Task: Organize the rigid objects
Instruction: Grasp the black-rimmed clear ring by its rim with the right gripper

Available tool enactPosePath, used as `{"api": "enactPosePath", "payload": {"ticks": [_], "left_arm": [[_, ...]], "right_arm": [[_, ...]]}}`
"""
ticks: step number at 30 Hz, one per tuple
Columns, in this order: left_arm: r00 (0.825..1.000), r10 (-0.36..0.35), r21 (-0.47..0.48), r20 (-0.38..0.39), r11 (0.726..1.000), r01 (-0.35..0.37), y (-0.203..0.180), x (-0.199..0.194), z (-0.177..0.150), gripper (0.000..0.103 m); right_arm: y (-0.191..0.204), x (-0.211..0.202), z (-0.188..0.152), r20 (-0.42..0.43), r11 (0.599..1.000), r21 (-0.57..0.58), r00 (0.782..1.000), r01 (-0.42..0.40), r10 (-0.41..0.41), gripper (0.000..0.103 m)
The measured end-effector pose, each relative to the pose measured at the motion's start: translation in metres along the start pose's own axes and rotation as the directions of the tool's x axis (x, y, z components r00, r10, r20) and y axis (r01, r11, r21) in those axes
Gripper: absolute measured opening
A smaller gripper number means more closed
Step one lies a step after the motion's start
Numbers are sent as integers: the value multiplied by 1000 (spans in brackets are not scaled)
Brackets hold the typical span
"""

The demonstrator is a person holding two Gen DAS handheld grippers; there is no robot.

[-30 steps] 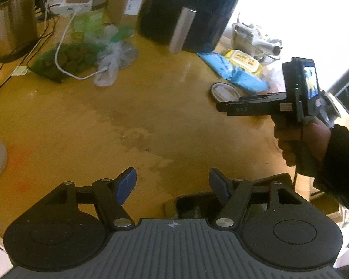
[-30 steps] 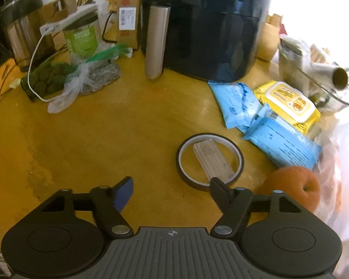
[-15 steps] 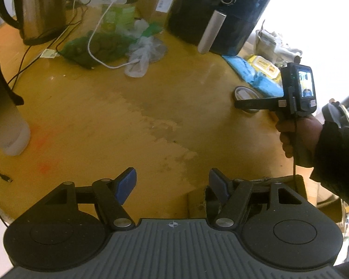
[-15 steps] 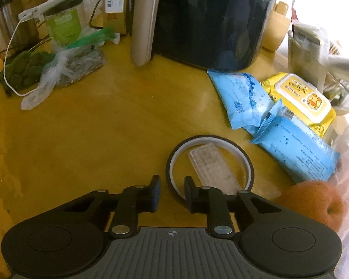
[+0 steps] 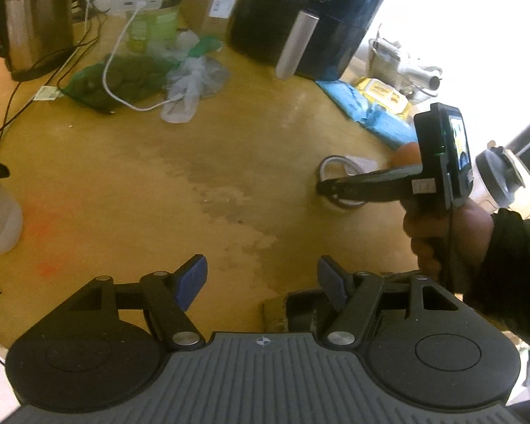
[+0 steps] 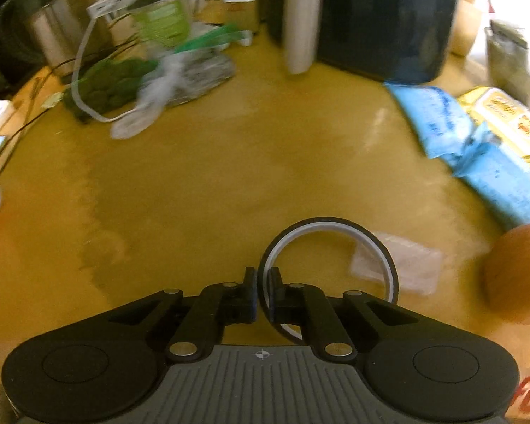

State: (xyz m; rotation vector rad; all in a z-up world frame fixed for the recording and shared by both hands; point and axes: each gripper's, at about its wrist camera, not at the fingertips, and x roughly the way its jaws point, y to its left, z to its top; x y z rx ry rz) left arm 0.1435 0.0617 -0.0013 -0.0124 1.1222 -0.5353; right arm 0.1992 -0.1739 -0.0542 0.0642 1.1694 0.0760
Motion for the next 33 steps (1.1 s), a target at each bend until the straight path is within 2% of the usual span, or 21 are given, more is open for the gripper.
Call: {"api": "enactPosePath", "payload": {"ticks": [9,12,14,16,19,24,33], "left_arm": [[1000,-14,20,-9,1000,15,-7,4,0,68],[1000,-16,21,-11,1000,16,-8,3,-1,68],[1000,-15,22,-6,1000,15,-8,1,-1,68],[1000,-14,18,-2,1000,14,-6,0,-2,68],[1000,-8,6,1,1000,8,-4,-2,-5,68],[1000,-4,-1,0,1000,4,-2,-5,-8,68],[1000,6,-11,3,1000,-6,0,-12,-15,68]], "right_arm": [[27,-13,-9,-31,993,-40,993,-113,111,9],[30,-16,-12,-50,991,-54,991,-123,120,13],[26,-22,-14,-41,990,-38,990,-136,134,31],[22,-31,-15,-6,990,-32,991,-135,135,74],[13,-38,-17,25,993,-42,993,-112,113,95],[1,-28,-18,-34,996,-27,996,-79,78,98],[15,5,-15,-111,996,-86,994,4,-14,98]]}}
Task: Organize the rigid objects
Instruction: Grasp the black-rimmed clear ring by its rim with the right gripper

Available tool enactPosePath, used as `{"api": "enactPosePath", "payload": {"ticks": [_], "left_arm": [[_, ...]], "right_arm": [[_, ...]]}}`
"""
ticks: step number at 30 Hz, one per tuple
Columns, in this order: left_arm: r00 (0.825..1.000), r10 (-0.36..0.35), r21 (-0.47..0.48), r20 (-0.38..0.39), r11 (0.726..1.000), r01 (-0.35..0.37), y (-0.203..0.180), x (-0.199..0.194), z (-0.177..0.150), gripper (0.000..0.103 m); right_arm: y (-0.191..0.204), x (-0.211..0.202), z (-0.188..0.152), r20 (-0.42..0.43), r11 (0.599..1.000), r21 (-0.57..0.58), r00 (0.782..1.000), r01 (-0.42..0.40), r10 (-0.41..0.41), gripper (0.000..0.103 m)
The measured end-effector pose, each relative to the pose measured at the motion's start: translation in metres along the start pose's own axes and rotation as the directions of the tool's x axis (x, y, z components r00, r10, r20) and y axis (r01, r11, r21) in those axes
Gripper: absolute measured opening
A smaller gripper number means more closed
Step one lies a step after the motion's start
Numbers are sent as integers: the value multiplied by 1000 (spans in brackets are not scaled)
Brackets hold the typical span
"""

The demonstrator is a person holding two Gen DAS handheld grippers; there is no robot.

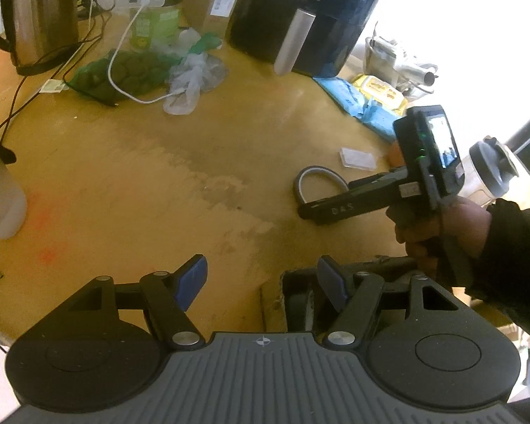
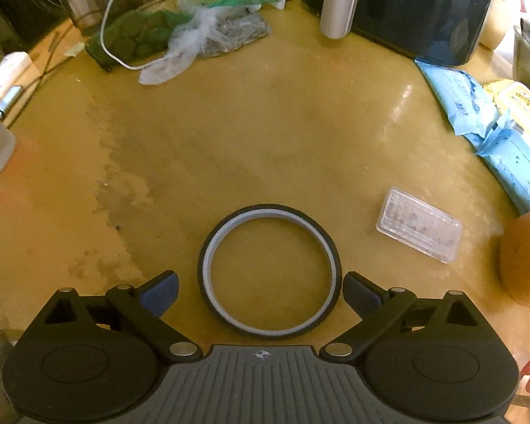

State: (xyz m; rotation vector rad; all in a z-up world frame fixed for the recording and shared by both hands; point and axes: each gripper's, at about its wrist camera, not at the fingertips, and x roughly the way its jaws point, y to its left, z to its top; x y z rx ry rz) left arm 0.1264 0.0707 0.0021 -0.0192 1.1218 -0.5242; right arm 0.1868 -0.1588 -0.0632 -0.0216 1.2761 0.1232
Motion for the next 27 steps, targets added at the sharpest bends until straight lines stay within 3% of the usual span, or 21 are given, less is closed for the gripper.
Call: {"api": "enactPosePath", "payload": {"ticks": [9,14,21,27], "left_arm": [[1000,10,-3,-1,1000,-10,2,-4,-4,68],[1000,1,22,2,1000,-1,-3,-3,1,68],[1000,-16,66,5,998,15,-15,3,9,68],[999,-35,119,-5,992,36,-31,14,16,68]], "right_arm": [[5,3,-3,9,998,43,998,56,-56,90],[6,-18,-10,94,997,27,993,68,-70,90],[4,-75,-22,276,994,17,955,110,-111,89],[-2,-111,-36,336,992,54,933,118,-129,89]]}}
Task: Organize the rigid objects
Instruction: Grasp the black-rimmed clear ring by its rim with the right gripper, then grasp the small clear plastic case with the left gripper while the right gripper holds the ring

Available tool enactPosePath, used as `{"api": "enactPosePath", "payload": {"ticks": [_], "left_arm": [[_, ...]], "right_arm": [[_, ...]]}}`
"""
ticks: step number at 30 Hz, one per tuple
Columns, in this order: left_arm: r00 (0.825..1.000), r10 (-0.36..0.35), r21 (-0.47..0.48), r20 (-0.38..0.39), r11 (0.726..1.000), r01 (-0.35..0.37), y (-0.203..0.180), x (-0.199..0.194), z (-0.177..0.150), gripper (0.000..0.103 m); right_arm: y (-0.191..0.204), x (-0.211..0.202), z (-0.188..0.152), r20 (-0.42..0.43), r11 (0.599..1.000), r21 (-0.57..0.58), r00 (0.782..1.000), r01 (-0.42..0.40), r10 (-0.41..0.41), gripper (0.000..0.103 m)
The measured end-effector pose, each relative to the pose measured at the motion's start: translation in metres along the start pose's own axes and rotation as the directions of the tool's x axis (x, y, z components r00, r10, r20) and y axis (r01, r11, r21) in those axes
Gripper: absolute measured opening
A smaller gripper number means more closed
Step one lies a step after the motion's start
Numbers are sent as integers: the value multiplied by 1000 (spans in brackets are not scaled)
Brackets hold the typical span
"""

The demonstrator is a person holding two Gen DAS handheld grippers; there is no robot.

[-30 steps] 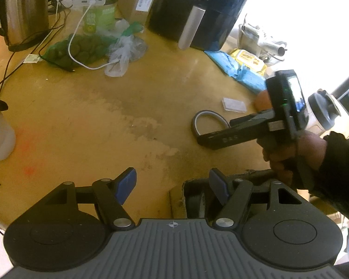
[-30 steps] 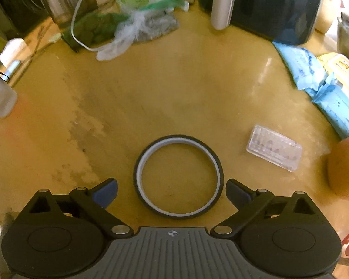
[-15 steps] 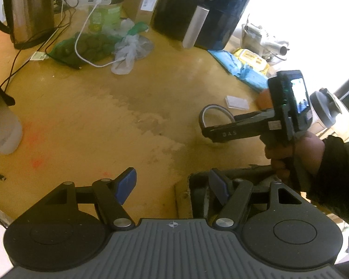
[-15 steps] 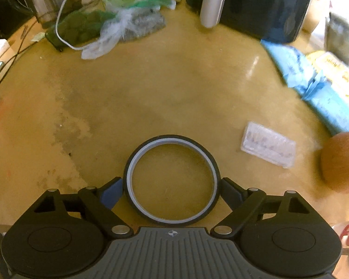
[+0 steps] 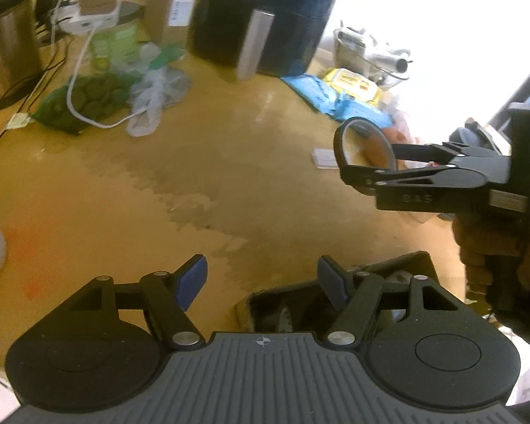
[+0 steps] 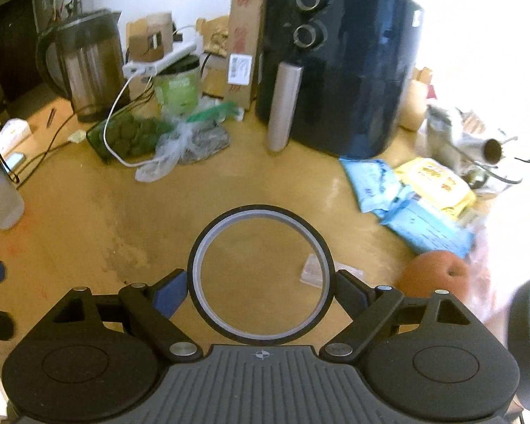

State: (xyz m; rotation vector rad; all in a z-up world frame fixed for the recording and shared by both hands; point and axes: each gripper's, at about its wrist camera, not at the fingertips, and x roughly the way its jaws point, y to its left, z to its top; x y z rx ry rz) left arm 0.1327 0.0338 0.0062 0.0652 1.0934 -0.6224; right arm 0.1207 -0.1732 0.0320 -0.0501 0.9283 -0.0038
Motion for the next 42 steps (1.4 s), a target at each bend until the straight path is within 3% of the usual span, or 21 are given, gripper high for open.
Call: {"api": "enactPosePath", "payload": {"ticks": [20,42], "left_arm": [[998,-49,216,49,976,38,-60,40,57,68],[999,-13,415,46,910,-8,-91,123,85,68]], "right_arm": [[-53,-68,-39,20,971,240,999,23,-29,90],[-72,-100,-87,-1,901,428,997,74,-81,90]]}}
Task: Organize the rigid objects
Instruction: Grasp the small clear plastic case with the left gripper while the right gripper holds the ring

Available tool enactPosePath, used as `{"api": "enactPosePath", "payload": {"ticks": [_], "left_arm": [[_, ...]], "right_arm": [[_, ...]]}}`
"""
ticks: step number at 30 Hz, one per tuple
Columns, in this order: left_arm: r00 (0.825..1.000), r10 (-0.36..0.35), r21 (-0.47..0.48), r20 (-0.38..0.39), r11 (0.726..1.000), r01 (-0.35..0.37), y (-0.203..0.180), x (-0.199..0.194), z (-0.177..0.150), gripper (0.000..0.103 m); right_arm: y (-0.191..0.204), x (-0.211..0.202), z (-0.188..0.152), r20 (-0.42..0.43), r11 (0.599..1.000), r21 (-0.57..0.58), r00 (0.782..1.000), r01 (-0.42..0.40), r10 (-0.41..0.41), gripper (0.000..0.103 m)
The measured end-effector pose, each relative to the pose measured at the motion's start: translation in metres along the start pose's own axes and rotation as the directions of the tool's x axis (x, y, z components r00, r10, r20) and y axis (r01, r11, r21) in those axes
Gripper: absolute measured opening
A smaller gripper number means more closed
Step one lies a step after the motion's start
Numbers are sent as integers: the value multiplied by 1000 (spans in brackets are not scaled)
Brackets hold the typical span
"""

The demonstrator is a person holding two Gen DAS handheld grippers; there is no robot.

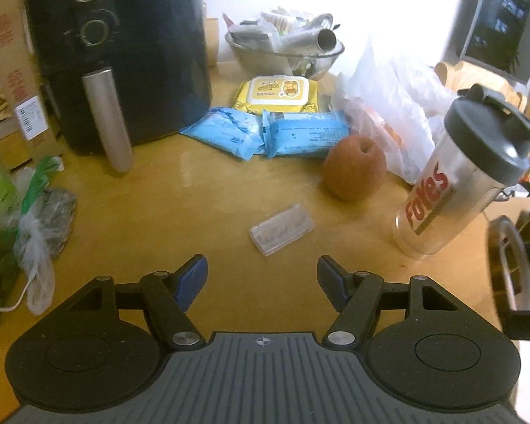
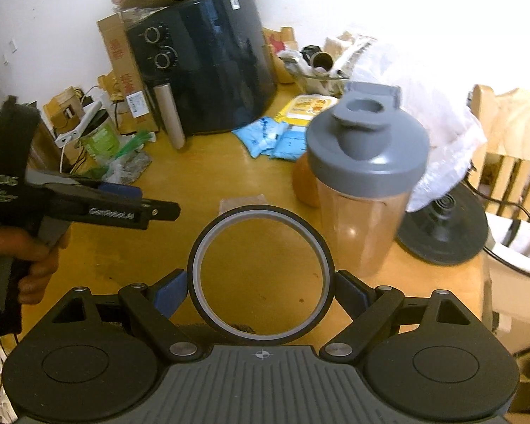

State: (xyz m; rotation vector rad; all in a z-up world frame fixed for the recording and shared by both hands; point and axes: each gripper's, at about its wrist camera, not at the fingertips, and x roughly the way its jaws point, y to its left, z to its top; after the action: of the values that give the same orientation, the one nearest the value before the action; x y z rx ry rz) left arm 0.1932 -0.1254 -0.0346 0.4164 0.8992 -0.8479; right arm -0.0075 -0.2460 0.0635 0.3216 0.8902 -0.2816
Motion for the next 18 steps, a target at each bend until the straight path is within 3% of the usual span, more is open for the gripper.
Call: {"api": "enactPosePath", "payload": {"ticks": [18], "left_arm": [[996,-7,156,-93,988,21,-24,87,20,68]], "right_arm": [[-24,-22,-21,-2,988,120,996,92,-93,90]]}}
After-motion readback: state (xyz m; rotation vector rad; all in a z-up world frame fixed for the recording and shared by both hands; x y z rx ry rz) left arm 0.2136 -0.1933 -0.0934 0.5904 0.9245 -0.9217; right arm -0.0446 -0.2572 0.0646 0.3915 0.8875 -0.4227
